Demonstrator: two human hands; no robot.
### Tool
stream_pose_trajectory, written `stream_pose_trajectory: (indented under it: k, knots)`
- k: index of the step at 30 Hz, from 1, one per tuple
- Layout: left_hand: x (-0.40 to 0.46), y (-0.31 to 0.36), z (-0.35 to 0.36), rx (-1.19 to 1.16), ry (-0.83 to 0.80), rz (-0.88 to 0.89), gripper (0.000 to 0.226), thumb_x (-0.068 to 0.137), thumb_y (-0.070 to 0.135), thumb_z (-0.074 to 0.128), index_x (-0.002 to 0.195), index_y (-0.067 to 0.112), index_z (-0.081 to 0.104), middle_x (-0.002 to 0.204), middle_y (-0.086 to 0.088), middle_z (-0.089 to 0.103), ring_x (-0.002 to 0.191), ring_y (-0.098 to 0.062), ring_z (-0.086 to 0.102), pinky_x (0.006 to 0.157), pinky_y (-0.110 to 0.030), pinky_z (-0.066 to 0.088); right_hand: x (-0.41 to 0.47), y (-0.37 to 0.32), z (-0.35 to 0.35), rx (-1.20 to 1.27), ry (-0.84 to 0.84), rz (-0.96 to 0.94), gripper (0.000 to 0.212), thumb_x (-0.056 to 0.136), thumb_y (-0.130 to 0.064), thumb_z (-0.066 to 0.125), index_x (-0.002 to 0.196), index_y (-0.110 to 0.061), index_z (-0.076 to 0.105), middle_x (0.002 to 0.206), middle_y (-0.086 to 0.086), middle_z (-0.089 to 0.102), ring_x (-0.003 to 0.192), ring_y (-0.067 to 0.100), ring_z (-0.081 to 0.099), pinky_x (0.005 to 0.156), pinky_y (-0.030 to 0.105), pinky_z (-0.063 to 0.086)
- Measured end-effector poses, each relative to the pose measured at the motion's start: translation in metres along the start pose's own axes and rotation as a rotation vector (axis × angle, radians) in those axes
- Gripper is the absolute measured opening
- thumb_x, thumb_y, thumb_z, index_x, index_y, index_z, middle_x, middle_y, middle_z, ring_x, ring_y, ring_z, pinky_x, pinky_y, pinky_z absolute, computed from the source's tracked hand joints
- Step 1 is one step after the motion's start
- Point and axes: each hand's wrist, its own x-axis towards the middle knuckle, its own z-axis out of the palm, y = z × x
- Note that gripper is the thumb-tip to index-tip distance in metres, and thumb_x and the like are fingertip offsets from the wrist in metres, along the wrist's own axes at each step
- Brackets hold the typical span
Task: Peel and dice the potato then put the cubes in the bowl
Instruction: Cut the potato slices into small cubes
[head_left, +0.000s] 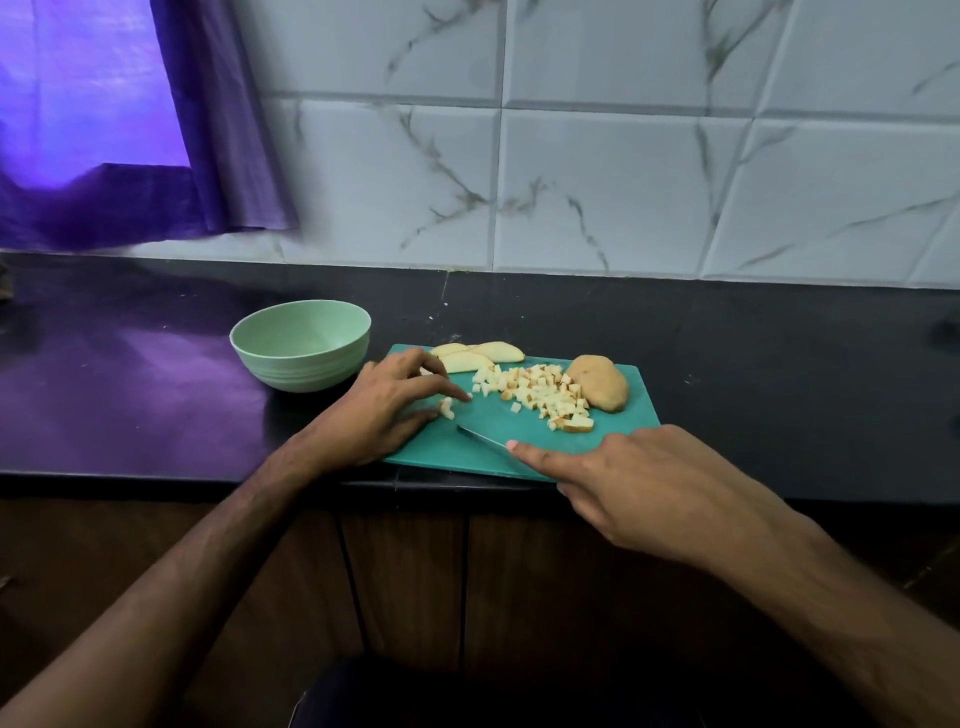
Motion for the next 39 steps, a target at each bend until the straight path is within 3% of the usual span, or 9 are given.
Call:
stream_pose_trajectory:
  k: [4,8,11,14,18,21,28,35,39]
  knots:
    - [0.005,0.010,-0.004,0.217,-0.052,0.157,0.053,0.099,0.019,0.055,0.141,0.050,0.048,0.140,0.009,0.045,0.115,-0.016,0.048,0.081,-0.036,0.036,0.006,0.006,0.008,-0.033,0.026,-0.024,0.054,0.109,-0.047,0.022,0.155,-0.054,-0.006,0.081,-0.004,0.053,0.071,0.010,0.051,0.064,0.029,0.045]
    - [0.000,0.004,-0.001,0.086,0.001,-0.027,0.041,0.098,0.047,0.049,0.139,0.042,0.052,0.133,0.009,0.047,0.115,-0.017,0.049,0.087,-0.043,0.044,0.005,0.028,0.004,0.105,-0.008,-0.037,0.051,0.108,-0.049,0.027,0.149,-0.067,0.003,0.083,-0.013,0.052,0.071,0.004,0.047,0.066,0.027,0.044]
    - [-0.002,0.001,0.000,-0.044,0.035,-0.207,0.048,0.094,0.046,0.065,0.137,0.026,0.058,0.115,0.006,0.051,0.100,-0.013,0.055,0.088,-0.043,0.051,0.001,0.059,0.003,0.546,-0.089,0.005,0.048,0.107,-0.045,0.038,0.143,-0.072,0.021,0.068,-0.009,0.055,0.058,0.005,0.054,0.060,0.024,0.049]
    - [0.003,0.005,-0.002,-0.066,-0.016,-0.230,0.037,0.094,0.026,0.073,0.129,0.017,0.066,0.103,0.007,0.052,0.083,-0.002,0.056,0.084,-0.028,0.051,0.009,0.079,0.022,1.033,0.116,0.078,0.049,0.108,-0.033,0.045,0.147,-0.059,0.035,0.057,0.005,0.051,0.037,0.013,0.044,0.038,0.022,0.041]
    - [0.015,0.014,0.001,-0.040,-0.067,-0.260,0.031,0.095,0.012,0.069,0.126,0.014,0.070,0.104,0.007,0.050,0.079,-0.001,0.052,0.086,-0.019,0.042,0.034,0.071,0.042,1.373,0.370,0.210,0.047,0.109,-0.025,0.045,0.147,-0.053,0.044,0.060,0.009,0.046,0.039,0.015,0.037,0.036,0.021,0.034]
    - [0.026,0.023,-0.001,-0.071,-0.122,-0.303,0.035,0.097,0.007,0.062,0.131,0.012,0.068,0.109,0.002,0.052,0.088,-0.008,0.052,0.088,-0.014,0.036,0.053,0.059,0.045,1.455,0.451,0.226,0.046,0.108,-0.027,0.046,0.143,-0.058,0.045,0.060,0.008,0.048,0.039,0.018,0.036,0.041,0.023,0.031]
    - [0.039,0.022,-0.011,-0.218,-0.307,-0.375,0.061,0.088,0.039,0.077,0.141,0.017,0.058,0.120,-0.002,0.054,0.100,-0.013,0.062,0.084,-0.012,0.041,0.062,0.044,0.054,1.559,0.457,0.183,0.047,0.108,-0.026,0.048,0.145,-0.055,0.046,0.058,0.008,0.048,0.038,0.018,0.036,0.037,0.023,0.036]
    - [0.048,0.019,0.001,-0.162,-0.205,-0.354,0.037,0.095,0.026,0.072,0.131,0.018,0.068,0.111,-0.005,0.060,0.098,-0.016,0.062,0.094,-0.030,0.048,0.062,0.047,0.057,1.617,0.445,0.188,0.047,0.108,-0.027,0.048,0.144,-0.056,0.046,0.058,0.009,0.048,0.040,0.021,0.034,0.040,0.026,0.035]
    - [0.046,0.017,-0.007,-0.341,-0.273,-0.347,0.057,0.083,0.045,0.077,0.133,0.020,0.066,0.112,0.002,0.062,0.100,-0.005,0.063,0.085,-0.014,0.044,0.064,0.050,0.060,1.649,0.447,0.183,0.047,0.108,-0.025,0.047,0.144,-0.055,0.047,0.057,0.008,0.047,0.039,0.020,0.033,0.041,0.026,0.033]
